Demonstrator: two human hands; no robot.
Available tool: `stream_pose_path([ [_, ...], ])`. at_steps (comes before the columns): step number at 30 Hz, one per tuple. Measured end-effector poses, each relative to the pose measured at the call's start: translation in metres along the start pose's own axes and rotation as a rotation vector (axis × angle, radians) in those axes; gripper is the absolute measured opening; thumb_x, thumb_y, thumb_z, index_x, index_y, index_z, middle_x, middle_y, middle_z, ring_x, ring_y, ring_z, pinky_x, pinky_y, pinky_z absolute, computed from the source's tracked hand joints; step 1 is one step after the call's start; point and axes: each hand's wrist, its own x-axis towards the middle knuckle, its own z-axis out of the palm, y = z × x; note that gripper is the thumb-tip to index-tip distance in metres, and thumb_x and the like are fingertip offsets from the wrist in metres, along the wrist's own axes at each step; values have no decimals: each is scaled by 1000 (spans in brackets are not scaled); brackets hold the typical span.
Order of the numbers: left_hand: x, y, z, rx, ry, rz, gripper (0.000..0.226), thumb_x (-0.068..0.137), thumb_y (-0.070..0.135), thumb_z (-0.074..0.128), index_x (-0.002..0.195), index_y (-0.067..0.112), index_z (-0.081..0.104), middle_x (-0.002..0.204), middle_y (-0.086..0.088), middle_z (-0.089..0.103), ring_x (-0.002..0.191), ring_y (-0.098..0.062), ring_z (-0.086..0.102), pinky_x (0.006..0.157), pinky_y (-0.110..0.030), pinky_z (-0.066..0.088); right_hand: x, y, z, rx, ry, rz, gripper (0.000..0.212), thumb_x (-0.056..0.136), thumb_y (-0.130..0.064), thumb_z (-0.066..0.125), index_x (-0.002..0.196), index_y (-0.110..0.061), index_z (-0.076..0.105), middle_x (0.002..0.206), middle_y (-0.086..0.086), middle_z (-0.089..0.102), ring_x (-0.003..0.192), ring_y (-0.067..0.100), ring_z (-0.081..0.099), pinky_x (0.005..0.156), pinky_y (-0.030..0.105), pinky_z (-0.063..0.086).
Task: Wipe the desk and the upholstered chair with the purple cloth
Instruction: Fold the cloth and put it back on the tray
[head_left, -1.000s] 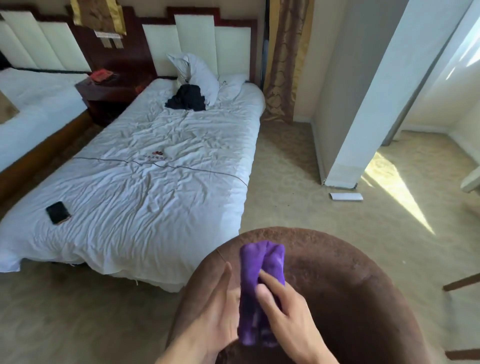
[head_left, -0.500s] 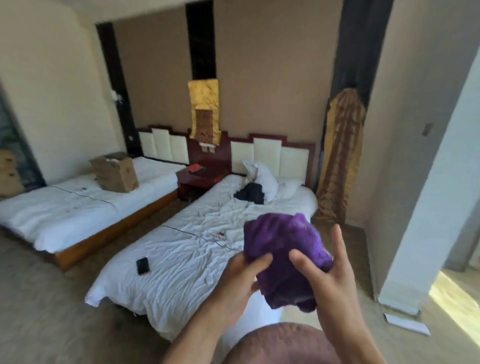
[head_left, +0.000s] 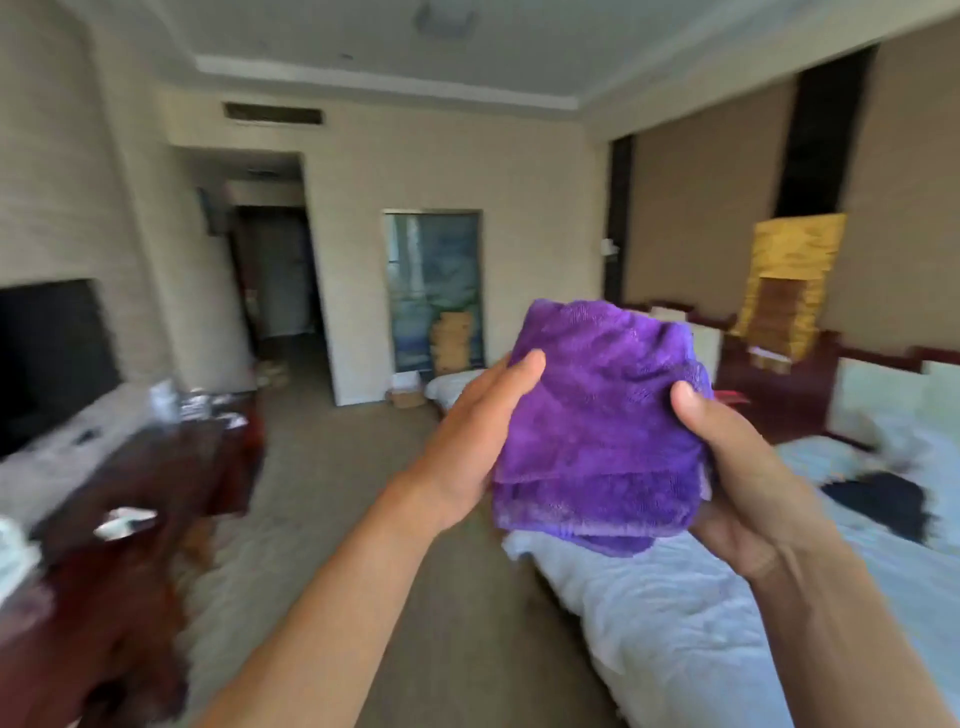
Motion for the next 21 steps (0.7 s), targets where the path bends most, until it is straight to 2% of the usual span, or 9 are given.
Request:
stream_pose_path([
  [1, -11, 9, -26, 95, 65, 4, 50, 85, 61, 61, 114, 23, 73, 117, -4, 75, 110, -22, 70, 100, -42, 53, 12, 14, 23, 19, -21, 34, 60, 66, -40, 90, 117, -11, 77, 124, 18, 73, 112, 31, 72, 83, 43, 63],
  [3, -32, 22, -78, 210, 186, 24, 63, 83, 72, 56, 113, 19, 73, 118, -6, 74, 111, -21, 70, 105, -44, 49, 35, 46, 71, 34, -82, 92, 42, 78, -37, 80, 113, -13, 79, 120, 17, 75, 104, 28, 76, 73, 37, 63],
  [6, -59, 33, -158, 258, 391, 62, 45, 89, 59, 59, 111, 23, 75, 116, -5, 75, 111, -22, 70, 107, -48, 47, 68, 94, 136, 56, -175, 121, 23, 87, -23, 70, 106, -14, 80, 109, 14, 78, 95, 24, 78, 73, 35, 63],
  [9, -85, 50, -238, 299, 546, 121, 28, 91, 48, 59, 107, 31, 74, 110, 1, 77, 105, -19, 72, 97, -41, 53, 110, 136, 201, 68, -234, 140, 26, 80, -10, 69, 104, -9, 78, 98, 14, 79, 83, 23, 78, 72, 38, 65],
  [13, -117, 76, -336, 589, 773, 212, 29, 93, 58, 50, 101, 35, 65, 97, 13, 72, 94, -8, 69, 91, -40, 56, 167, 195, 293, 29, -428, 160, 34, 75, -1, 67, 106, -9, 77, 100, 14, 77, 81, 23, 76, 76, 35, 64],
  [15, -130, 86, -382, 711, 876, 280, 25, 98, 54, 47, 99, 33, 61, 92, 15, 68, 88, -3, 65, 85, -33, 53, 190, 226, 339, 20, -512, 180, 38, 76, -6, 72, 114, -8, 73, 101, 11, 75, 84, 22, 73, 77, 34, 63],
  [18, -147, 94, -450, 802, 964, 307, 22, 102, 47, 47, 97, 29, 59, 88, 11, 67, 85, -8, 65, 82, -33, 52, 216, 271, 407, 16, -615, 254, 48, 78, -35, 85, 116, -8, 75, 107, 13, 78, 92, 25, 76, 76, 35, 62],
  [21, -159, 92, -516, 860, 1024, 265, 24, 102, 44, 48, 101, 24, 59, 90, 7, 68, 87, -12, 66, 84, -35, 54, 247, 318, 463, -14, -571, 230, 24, 89, -24, 76, 108, -8, 79, 106, 17, 79, 94, 28, 78, 72, 31, 62],
])
